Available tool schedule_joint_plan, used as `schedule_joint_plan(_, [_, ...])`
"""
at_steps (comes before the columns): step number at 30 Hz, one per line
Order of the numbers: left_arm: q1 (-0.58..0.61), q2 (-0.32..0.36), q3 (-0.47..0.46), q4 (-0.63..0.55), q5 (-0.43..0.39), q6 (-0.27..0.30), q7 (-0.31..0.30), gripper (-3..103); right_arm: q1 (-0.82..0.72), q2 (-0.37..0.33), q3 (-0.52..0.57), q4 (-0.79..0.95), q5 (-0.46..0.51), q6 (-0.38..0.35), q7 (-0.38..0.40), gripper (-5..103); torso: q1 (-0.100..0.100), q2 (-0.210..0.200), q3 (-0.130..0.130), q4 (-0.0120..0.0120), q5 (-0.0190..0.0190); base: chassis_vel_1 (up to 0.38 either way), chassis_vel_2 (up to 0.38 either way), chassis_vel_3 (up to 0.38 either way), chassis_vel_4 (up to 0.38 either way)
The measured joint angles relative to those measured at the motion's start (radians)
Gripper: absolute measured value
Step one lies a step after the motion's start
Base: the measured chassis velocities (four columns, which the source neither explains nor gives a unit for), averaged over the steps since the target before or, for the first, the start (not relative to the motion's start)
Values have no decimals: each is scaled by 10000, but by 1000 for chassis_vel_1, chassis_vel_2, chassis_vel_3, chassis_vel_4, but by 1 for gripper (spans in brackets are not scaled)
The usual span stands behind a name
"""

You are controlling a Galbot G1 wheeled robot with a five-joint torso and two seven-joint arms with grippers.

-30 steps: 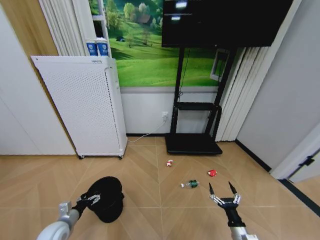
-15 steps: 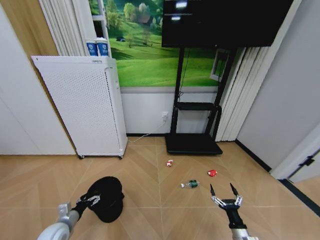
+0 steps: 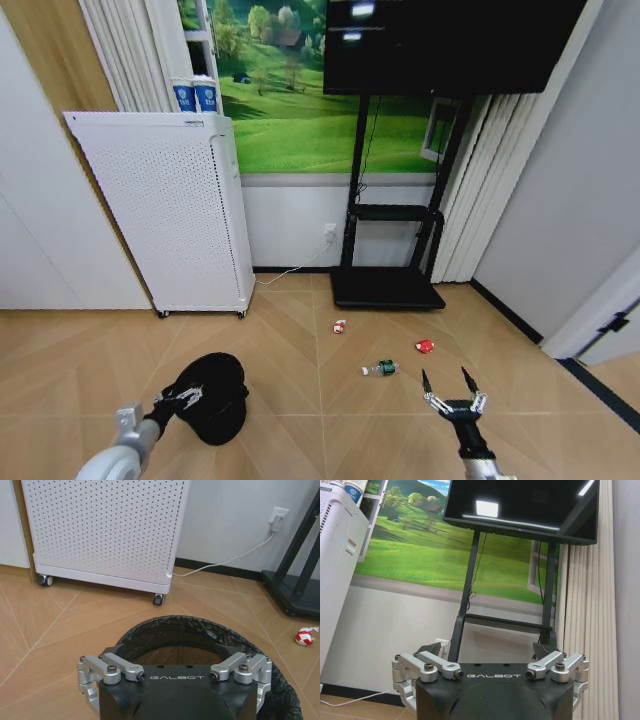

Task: Pick up the trash bin and place the garbage on the floor into it.

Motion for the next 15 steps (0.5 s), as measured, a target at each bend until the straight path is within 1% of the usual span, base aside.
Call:
schedule_joint_plan(7, [331, 47, -337, -35, -68, -139, -37, 98, -9, 131, 44, -81, -40, 0, -1, 100, 0, 0, 0, 3, -2, 0, 0, 0, 0])
schedule_joint_plan(11, [552, -33, -574, -95, -122, -194, -75, 98, 50, 185, 30, -155, -53, 1, -8, 100, 0, 0, 0, 1, 0, 0, 0, 0, 0])
schedule_joint_plan(12, [728, -79, -725, -77, -141, -238, -75, 98, 74, 226, 4, -187, -56, 1, -21, 100, 0, 0, 0, 8, -1, 0, 0, 0, 0])
schedule_joint_plan(14, [754, -79, -755, -23, -152, -259, -64, 98, 72, 262, 4, -190, -61, 1, -26, 100, 0, 0, 0, 7, 0, 0, 0, 0, 0])
schedule_joint_plan(15, [798, -79, -833, 148, -178, -308, 13, 98, 65, 307, 4, -196, -72, 2, -32, 100, 0, 0, 0, 1, 0, 0, 0, 0, 0])
